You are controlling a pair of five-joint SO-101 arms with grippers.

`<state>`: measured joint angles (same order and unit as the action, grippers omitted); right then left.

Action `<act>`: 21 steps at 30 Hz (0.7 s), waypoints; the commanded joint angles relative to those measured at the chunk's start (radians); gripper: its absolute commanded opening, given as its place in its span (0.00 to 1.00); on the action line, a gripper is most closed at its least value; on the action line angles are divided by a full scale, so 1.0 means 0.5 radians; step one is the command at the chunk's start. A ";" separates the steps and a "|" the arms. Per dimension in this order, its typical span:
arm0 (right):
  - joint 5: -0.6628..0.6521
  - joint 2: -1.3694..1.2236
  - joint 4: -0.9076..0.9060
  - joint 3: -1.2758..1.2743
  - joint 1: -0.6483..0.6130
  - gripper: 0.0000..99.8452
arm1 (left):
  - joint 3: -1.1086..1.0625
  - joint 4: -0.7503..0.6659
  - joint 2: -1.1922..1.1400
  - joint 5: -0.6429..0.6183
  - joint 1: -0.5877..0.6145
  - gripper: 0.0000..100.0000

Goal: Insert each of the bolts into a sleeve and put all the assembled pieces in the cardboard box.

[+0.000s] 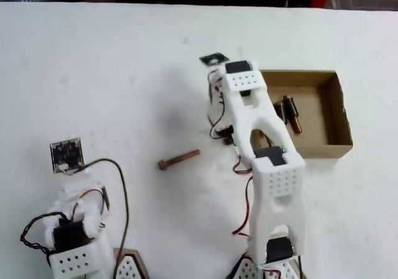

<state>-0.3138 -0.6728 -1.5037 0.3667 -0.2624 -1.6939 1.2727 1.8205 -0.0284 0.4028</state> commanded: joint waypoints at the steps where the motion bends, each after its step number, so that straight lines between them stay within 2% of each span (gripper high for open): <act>1: -0.273 -0.035 -0.008 0.028 0.023 0.02 | 0.003 0.025 0.017 -0.021 0.011 0.02; 3: -0.365 -0.035 -0.023 0.058 0.020 0.02 | 0.003 0.025 0.017 -0.021 0.011 0.02; 10: -0.356 -0.051 -0.023 0.077 0.035 0.03 | 0.003 0.025 0.017 -0.021 0.011 0.02; 16: -0.350 -0.026 -0.130 0.172 0.035 0.16 | 0.003 0.025 0.017 -0.021 0.011 0.02; 21: -0.356 0.103 -0.367 0.396 0.035 0.11 | 0.003 0.025 0.017 -0.021 0.011 0.02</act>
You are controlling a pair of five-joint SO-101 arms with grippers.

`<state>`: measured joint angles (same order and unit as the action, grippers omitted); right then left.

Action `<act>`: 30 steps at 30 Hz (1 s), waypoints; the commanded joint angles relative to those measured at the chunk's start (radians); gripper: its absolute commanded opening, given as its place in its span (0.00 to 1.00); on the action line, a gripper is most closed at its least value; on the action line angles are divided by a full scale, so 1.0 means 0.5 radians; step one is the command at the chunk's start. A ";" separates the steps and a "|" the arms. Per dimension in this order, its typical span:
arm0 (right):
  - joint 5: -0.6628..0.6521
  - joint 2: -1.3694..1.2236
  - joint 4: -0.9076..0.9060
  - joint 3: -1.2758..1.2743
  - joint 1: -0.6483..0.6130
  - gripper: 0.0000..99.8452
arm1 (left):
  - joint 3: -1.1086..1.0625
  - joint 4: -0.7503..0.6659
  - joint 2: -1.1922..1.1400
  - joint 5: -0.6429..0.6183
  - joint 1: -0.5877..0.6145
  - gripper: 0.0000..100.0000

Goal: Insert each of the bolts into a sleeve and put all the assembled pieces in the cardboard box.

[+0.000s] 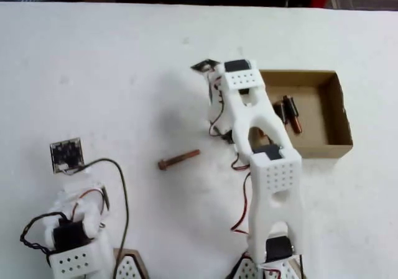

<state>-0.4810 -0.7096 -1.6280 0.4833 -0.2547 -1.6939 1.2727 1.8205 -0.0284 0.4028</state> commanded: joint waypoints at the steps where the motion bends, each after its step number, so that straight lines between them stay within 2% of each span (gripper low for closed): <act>1: -0.025 0.216 -0.161 0.206 0.020 0.10 | 0.003 0.025 0.017 -0.021 0.011 0.02; 9: -0.018 0.683 -0.272 0.304 0.020 0.10 | 0.003 0.025 0.017 -0.021 0.011 0.02; 15: -0.025 1.158 -0.272 0.080 0.002 0.10 | 0.003 0.025 0.017 -0.021 0.011 0.02; 25: -0.018 1.907 -0.219 -0.779 -0.020 0.09 | 0.003 0.025 0.017 -0.021 0.011 0.02; 30: -0.028 1.953 0.210 -1.335 -0.078 0.10 | 0.003 0.025 0.017 -0.021 0.011 0.02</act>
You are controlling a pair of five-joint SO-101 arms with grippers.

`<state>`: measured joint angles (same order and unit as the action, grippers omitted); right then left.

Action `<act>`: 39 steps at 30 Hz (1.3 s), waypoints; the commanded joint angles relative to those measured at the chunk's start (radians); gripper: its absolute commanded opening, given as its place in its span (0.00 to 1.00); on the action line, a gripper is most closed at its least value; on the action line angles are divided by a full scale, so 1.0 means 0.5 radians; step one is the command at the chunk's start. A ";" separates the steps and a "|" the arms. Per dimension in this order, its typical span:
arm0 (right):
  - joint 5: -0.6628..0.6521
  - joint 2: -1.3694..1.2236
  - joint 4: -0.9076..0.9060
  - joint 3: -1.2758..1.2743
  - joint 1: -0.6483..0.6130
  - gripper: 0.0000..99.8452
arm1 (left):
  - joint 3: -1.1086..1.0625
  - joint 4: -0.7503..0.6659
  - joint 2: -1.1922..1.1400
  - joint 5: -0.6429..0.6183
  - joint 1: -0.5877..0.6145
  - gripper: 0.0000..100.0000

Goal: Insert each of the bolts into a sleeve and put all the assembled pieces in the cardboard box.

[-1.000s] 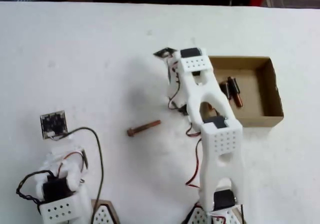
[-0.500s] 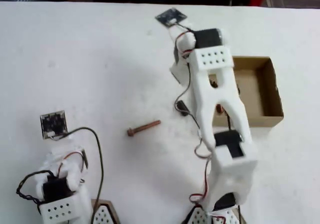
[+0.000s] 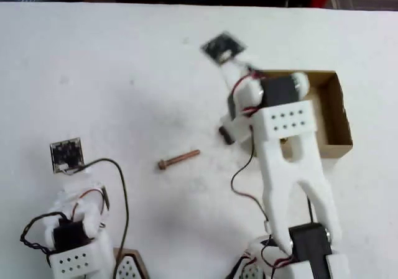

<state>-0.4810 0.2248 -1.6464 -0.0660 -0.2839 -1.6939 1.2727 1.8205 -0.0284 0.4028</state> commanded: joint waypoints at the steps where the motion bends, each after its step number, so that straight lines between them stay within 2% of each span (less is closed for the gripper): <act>1: -0.031 0.084 0.370 -0.334 -0.017 0.10 | 0.003 0.025 0.017 -0.021 0.011 0.02; 6: -0.123 0.084 0.901 -0.660 -0.023 0.09 | 0.003 0.025 0.017 -0.021 0.011 0.02; 10: -0.169 0.081 1.057 -0.773 -0.023 0.09 | 0.003 0.025 0.017 -0.021 0.011 0.02; 14: -0.160 0.002 1.066 -0.758 -0.026 0.10 | 0.003 0.025 0.017 -0.021 0.011 0.02; 21: -0.169 -0.434 1.063 -0.537 -0.026 0.10 | 0.003 0.025 0.017 -0.021 0.011 0.02; 26: -0.172 -0.680 1.066 -0.402 -0.026 0.17 | 0.003 0.025 0.017 -0.021 0.011 0.02; 39: -0.172 -1.079 1.063 -0.074 -0.026 0.14 | 0.003 0.025 0.017 -0.021 0.011 0.02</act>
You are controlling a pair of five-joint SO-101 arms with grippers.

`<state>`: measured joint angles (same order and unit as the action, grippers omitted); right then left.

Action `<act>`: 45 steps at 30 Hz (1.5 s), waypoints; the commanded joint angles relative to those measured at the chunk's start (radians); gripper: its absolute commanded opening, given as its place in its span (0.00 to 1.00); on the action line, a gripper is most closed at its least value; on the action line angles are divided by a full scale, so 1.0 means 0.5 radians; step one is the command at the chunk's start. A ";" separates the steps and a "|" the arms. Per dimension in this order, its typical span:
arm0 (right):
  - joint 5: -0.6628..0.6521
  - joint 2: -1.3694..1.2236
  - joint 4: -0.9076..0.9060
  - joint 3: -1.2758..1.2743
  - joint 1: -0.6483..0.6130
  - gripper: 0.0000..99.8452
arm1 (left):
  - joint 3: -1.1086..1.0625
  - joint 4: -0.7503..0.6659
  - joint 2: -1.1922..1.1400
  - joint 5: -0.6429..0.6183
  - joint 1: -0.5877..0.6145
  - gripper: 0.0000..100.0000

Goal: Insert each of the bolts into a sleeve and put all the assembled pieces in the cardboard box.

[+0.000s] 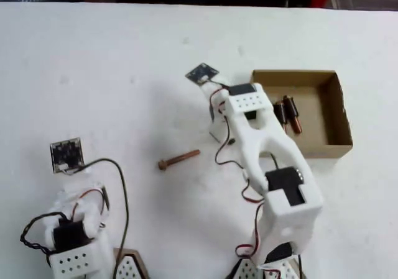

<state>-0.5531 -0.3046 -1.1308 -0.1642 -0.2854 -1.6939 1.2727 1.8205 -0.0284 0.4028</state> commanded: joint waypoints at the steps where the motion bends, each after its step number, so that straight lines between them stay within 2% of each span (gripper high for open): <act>1: -0.028 -0.048 0.032 0.144 -0.023 0.14 | 0.003 0.025 0.017 -0.021 0.011 0.02; 10: -0.028 -0.176 0.035 0.196 -0.011 0.14 | 0.003 0.025 0.017 -0.021 0.011 0.02; 16: -0.028 -0.180 0.035 0.184 -0.008 0.07 | 0.003 0.025 0.017 -0.021 0.011 0.02; 25: -0.025 -0.204 0.029 0.199 0.002 0.05 | 0.003 0.025 0.017 -0.021 0.011 0.02; 28: -0.012 -0.048 0.020 0.196 0.017 0.01 | 0.003 0.025 0.017 -0.021 0.011 0.02; 45: -0.012 1.266 -0.588 0.184 0.020 0.02 | 0.003 0.025 0.017 -0.021 0.011 0.02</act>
<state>-0.5531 0.1910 -1.3748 -0.0921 -0.2793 -1.6939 1.2727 1.8205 -0.0284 0.4028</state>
